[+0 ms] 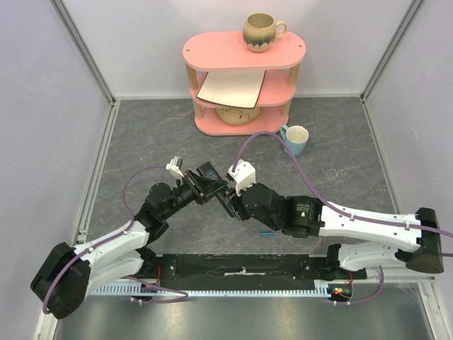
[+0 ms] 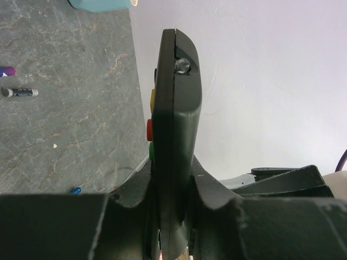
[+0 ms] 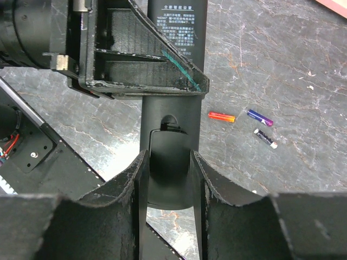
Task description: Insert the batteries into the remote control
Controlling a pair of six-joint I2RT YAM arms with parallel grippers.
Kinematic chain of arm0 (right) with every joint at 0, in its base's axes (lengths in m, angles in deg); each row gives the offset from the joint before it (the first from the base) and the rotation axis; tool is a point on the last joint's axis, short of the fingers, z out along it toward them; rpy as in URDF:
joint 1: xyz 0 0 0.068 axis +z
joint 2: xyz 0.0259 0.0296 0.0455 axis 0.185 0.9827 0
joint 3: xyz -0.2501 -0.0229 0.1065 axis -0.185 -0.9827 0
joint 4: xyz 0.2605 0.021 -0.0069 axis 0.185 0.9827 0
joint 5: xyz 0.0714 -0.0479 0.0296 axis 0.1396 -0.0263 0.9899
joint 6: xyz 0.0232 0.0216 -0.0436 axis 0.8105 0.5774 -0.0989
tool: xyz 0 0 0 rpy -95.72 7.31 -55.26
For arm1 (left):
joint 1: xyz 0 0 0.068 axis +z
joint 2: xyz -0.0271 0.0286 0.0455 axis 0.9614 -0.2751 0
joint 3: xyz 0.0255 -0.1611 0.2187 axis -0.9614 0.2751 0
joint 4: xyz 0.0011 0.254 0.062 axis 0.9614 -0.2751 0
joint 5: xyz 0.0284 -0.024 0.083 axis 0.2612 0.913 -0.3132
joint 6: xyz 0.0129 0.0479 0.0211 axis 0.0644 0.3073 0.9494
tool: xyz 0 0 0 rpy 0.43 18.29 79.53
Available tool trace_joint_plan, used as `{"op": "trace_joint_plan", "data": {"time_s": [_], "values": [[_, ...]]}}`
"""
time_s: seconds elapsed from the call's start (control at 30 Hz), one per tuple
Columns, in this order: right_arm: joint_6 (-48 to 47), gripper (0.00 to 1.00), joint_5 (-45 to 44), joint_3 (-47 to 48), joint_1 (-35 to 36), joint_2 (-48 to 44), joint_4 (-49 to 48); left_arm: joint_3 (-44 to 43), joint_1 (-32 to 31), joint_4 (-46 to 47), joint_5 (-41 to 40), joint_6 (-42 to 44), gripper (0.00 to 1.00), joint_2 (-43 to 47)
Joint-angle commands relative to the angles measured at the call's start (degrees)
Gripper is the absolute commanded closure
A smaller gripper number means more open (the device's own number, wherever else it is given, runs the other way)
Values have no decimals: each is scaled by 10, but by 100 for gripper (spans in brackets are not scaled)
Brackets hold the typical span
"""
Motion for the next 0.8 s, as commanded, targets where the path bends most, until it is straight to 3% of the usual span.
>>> {"op": "trace_joint_plan", "data": {"time_s": [0.0, 0.77], "values": [[-8, 58, -41, 10, -2, 8, 44, -7, -1, 48, 3, -19, 98, 15], [1, 40, -46, 57, -2, 9, 39, -1, -3, 57, 2, -17, 98, 4]]}}
